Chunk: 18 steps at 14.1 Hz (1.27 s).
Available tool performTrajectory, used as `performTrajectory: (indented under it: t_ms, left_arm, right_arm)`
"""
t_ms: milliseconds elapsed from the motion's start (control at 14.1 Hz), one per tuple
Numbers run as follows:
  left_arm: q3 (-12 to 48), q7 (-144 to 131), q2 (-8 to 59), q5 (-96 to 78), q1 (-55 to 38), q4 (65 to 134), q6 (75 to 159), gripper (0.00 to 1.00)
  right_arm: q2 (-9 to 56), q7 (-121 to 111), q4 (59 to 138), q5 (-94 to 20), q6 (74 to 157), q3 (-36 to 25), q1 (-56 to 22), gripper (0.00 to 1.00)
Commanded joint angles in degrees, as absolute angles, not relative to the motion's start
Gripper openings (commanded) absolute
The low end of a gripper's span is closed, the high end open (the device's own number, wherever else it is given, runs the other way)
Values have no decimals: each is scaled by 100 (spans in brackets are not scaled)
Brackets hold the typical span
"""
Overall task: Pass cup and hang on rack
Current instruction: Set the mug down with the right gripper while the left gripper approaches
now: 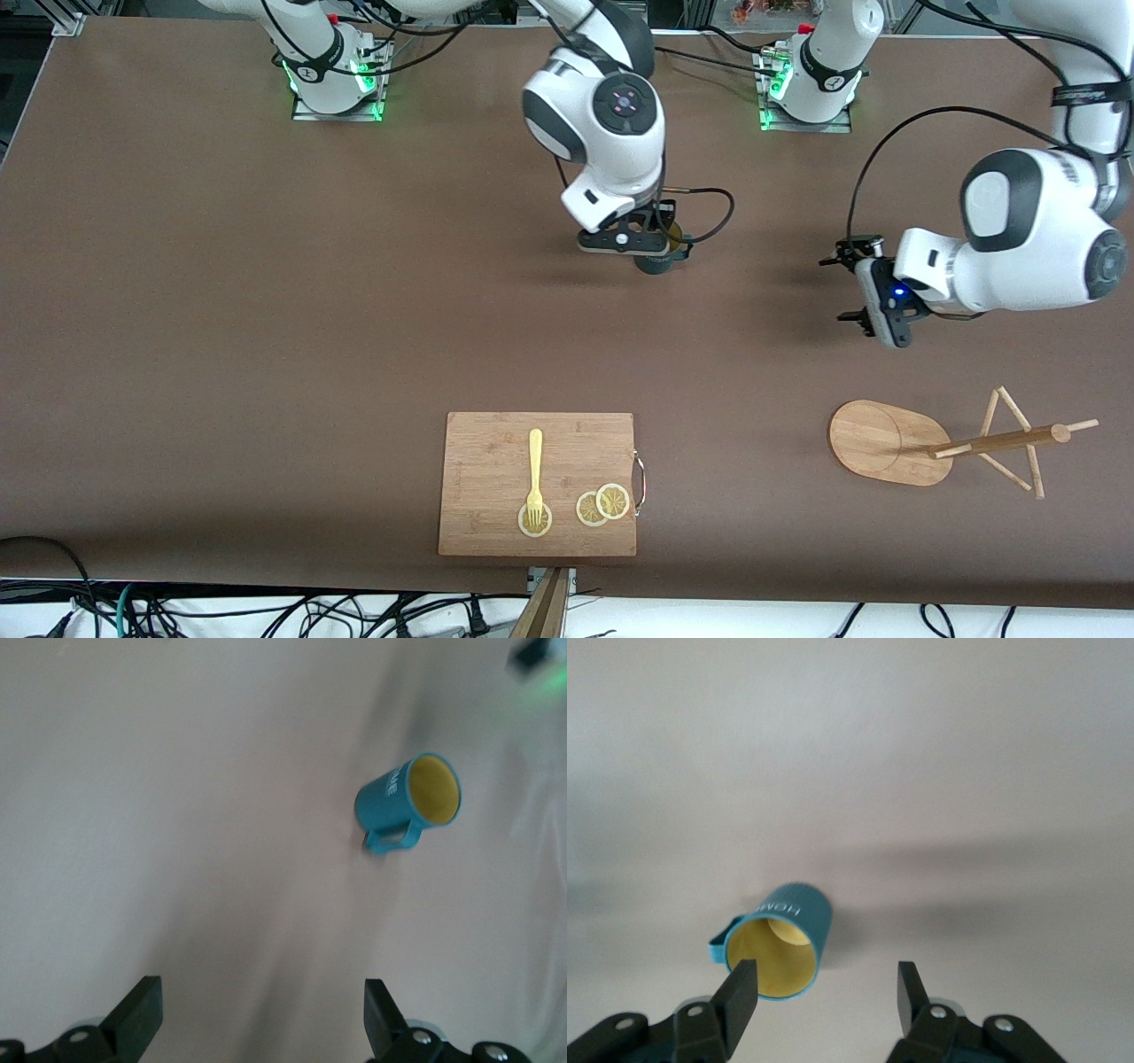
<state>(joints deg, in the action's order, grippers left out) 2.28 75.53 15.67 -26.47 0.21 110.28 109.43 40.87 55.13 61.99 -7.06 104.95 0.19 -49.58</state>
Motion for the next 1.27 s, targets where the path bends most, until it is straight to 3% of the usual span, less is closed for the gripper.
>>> performTrajectory:
  t_ms: [0,424,920,1203]
  left_arm:
    - [395,8715,1617,-3259,-44,11574,11696,100]
    - [439,10877,2029,-4936,-79,12216,12357,100]
    - [501,13137,2224,-6767,-201,13086,12542,100]
    - [685,13280,2224,-6855,-281,13192,12551,100]
  right_arm:
    - [3482,4820,6346,-826,9776,88,-4300,100]
    - [2665,4307,6485,-1187,9019,27,-2743,100]
    - [1171,2208,8119,-1082,8772,-1334,-2689,100]
    - [494,1488,8866,-555,8798,-1616,-2681,100]
